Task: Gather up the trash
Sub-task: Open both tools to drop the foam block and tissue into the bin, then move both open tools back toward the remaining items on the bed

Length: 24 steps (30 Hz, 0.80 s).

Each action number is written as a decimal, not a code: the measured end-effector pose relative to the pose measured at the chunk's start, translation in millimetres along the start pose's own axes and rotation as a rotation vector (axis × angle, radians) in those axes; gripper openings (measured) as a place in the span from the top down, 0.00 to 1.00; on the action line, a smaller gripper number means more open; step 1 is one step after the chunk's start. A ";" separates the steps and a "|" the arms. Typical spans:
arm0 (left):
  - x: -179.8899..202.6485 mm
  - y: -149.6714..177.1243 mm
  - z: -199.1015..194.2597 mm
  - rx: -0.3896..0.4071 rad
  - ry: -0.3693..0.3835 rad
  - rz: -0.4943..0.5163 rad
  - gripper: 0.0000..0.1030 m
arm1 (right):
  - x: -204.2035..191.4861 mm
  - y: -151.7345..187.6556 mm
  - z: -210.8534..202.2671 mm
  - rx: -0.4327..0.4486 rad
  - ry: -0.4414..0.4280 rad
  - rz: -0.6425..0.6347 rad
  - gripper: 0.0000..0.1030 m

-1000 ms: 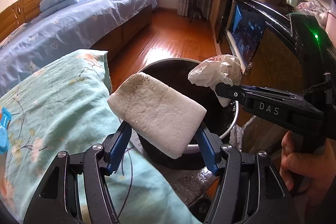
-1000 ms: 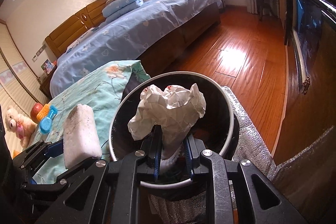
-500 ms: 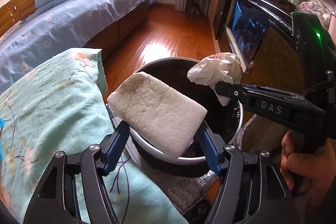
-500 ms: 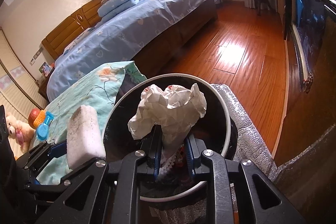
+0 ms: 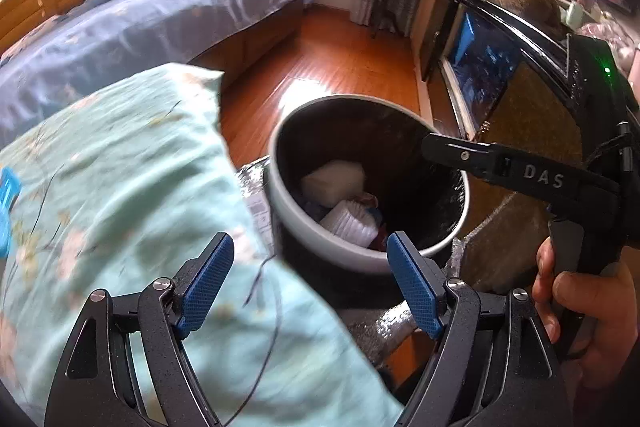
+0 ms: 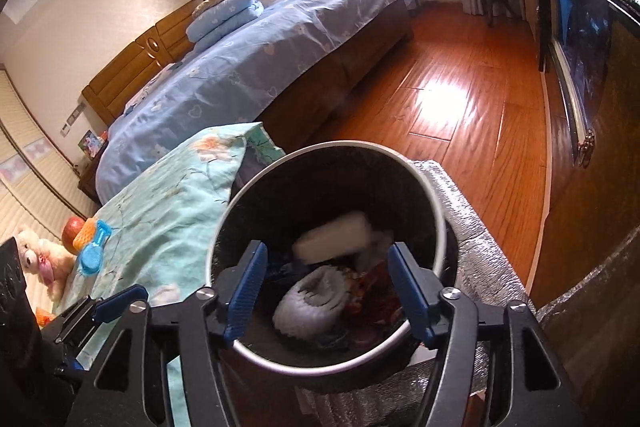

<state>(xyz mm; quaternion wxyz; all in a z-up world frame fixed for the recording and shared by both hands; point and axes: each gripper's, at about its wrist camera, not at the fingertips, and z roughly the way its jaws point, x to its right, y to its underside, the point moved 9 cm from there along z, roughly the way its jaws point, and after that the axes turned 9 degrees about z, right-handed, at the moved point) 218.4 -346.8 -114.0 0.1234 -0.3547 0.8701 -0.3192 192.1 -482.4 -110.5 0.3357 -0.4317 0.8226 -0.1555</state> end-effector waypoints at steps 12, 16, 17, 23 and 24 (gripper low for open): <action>-60.1 59.9 -44.6 0.001 -0.061 -0.157 0.21 | -59.0 38.2 -4.2 -0.011 -0.056 -0.092 0.22; -83.1 76.8 -58.3 0.011 -0.087 -0.231 0.21 | -80.0 53.6 0.0 -0.025 -0.071 -0.119 0.21; -89.3 81.2 -62.4 0.013 -0.097 -0.245 0.21 | -86.1 58.5 1.4 -0.033 -0.078 -0.125 0.21; -123.2 104.3 -84.3 0.030 -0.165 -0.315 0.21 | -116.8 80.9 4.3 -0.054 -0.107 -0.164 0.21; -130.8 110.3 -88.2 0.028 -0.178 -0.331 0.21 | -121.0 83.9 4.8 -0.060 -0.113 -0.168 0.21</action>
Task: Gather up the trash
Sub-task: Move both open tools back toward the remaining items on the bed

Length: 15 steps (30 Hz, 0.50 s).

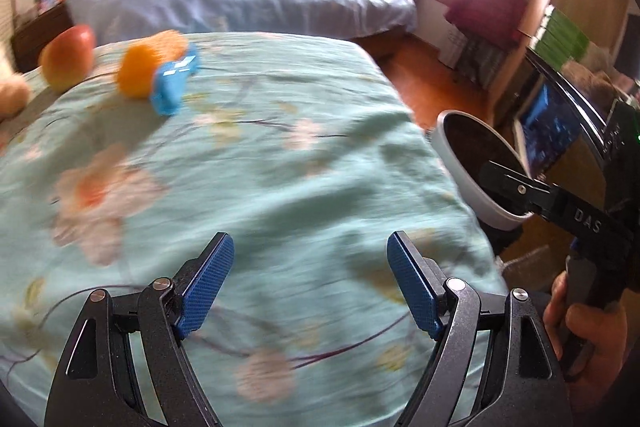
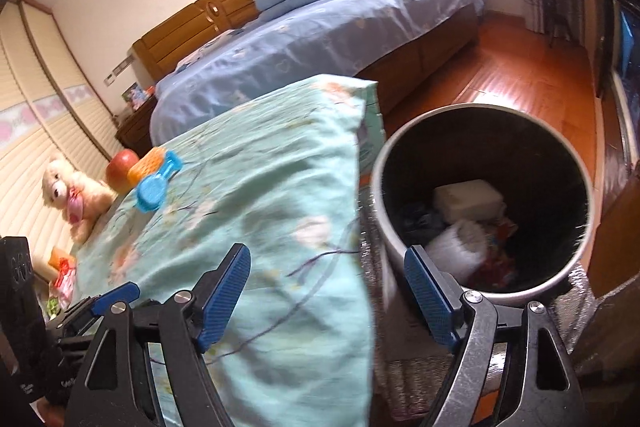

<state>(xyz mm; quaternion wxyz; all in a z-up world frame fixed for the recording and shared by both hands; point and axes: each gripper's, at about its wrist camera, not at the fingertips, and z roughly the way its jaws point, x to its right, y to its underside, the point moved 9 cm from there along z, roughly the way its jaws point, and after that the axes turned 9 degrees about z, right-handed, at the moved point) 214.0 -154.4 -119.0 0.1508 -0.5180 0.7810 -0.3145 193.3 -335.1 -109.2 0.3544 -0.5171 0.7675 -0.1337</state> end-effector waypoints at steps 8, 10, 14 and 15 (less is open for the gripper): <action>-78.6 16.1 -18.1 0.013 -0.111 -0.100 0.21 | -62.0 15.6 17.6 -0.037 -0.065 -0.083 0.21; -101.7 20.1 -19.8 0.009 -0.139 -0.134 0.21 | -73.6 18.9 23.4 -0.046 -0.070 -0.100 0.21; -141.0 24.4 -26.5 0.019 -0.187 -0.185 0.21 | -104.2 29.5 39.3 -0.072 -0.092 -0.135 0.21; -151.2 24.5 -28.4 0.024 -0.199 -0.195 0.21 | -109.6 31.4 42.5 -0.078 -0.096 -0.143 0.21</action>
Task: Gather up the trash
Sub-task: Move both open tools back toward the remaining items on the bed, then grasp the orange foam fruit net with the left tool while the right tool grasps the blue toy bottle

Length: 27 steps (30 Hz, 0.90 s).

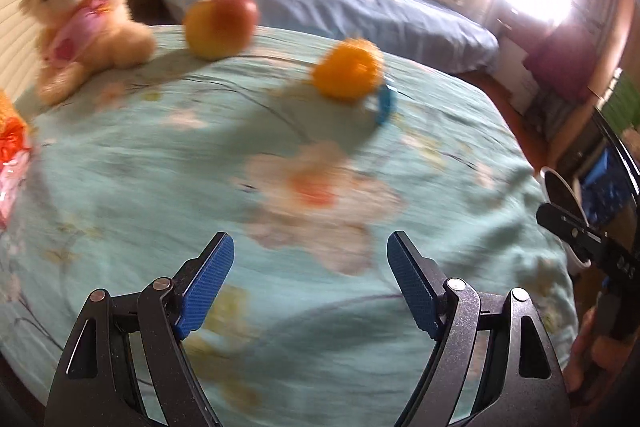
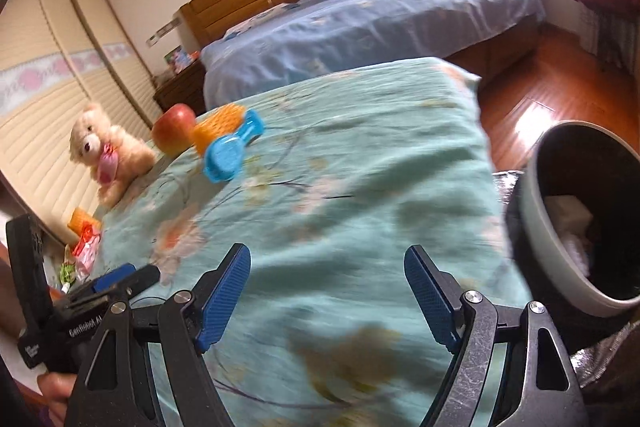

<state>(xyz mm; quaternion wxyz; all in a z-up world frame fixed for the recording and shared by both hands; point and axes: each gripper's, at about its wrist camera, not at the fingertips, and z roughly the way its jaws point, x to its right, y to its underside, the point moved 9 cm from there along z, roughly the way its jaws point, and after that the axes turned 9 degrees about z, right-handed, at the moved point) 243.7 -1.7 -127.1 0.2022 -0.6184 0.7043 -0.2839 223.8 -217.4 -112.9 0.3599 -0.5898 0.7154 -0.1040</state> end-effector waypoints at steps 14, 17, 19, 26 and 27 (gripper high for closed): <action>-57.7 -23.8 16.0 0.002 -0.079 0.000 0.21 | -76.6 -1.9 59.9 -0.063 -0.049 -0.097 0.21; -61.8 -30.3 23.8 -0.010 -0.076 0.012 0.21 | -87.4 -7.8 72.5 -0.063 -0.054 -0.100 0.22; -62.7 -35.5 29.2 -0.015 -0.069 0.022 0.21 | -93.9 -12.6 83.0 -0.067 -0.050 -0.103 0.22; -56.5 -55.7 46.6 -0.007 -0.062 0.061 0.21 | -100.0 -28.6 111.4 -0.076 -0.029 -0.075 0.46; -55.0 -58.3 49.1 -0.006 -0.057 0.060 0.21 | -99.7 -30.6 115.5 -0.080 -0.032 -0.066 0.47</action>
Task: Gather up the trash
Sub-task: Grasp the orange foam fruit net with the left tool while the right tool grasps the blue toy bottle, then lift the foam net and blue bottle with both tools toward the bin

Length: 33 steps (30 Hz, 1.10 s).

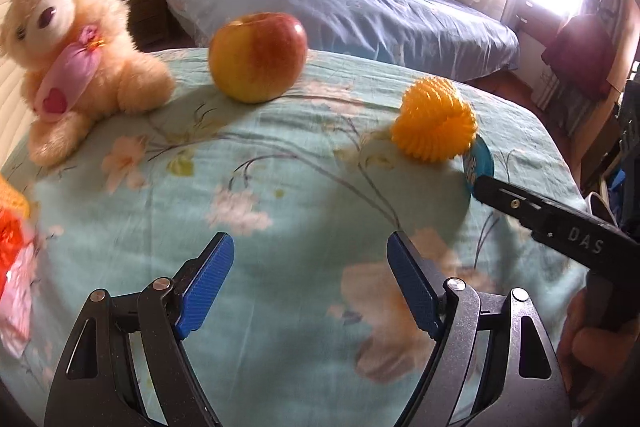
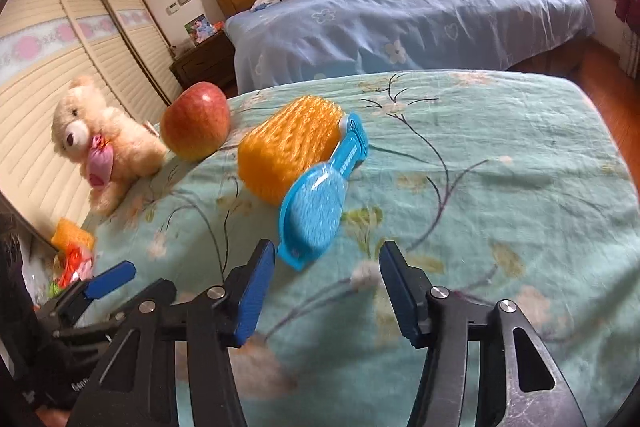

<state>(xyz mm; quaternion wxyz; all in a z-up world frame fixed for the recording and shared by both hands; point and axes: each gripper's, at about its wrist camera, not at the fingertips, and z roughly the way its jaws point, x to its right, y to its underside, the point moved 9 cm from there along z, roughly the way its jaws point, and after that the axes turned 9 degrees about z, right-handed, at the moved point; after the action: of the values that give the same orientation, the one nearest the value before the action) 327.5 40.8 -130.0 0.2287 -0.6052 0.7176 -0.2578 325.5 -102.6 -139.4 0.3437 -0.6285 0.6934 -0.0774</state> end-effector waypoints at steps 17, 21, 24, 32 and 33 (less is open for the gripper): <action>74.5 -61.3 24.6 0.070 0.152 0.141 0.21 | 73.8 7.9 -41.1 0.012 -0.019 0.101 0.84; 87.1 -64.8 35.0 0.050 0.129 0.140 0.16 | 80.2 11.5 -54.6 0.035 -0.018 0.104 0.84; 94.1 -67.5 49.2 0.021 0.097 0.124 0.16 | 82.5 13.8 -57.6 0.035 -0.025 0.111 0.84; 100.4 -63.5 58.5 -0.001 0.043 0.114 0.69 | 91.8 15.0 -65.6 0.048 -0.022 0.129 0.84; 101.5 -60.7 52.5 0.001 0.059 0.106 0.72 | 93.1 15.0 -66.8 0.049 -0.021 0.133 0.84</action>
<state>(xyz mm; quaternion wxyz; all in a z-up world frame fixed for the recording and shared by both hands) 390.1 -72.3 -132.4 0.2210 -0.5582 0.7551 -0.2634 277.3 -207.4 -132.6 0.3705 -0.5734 0.7279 -0.0648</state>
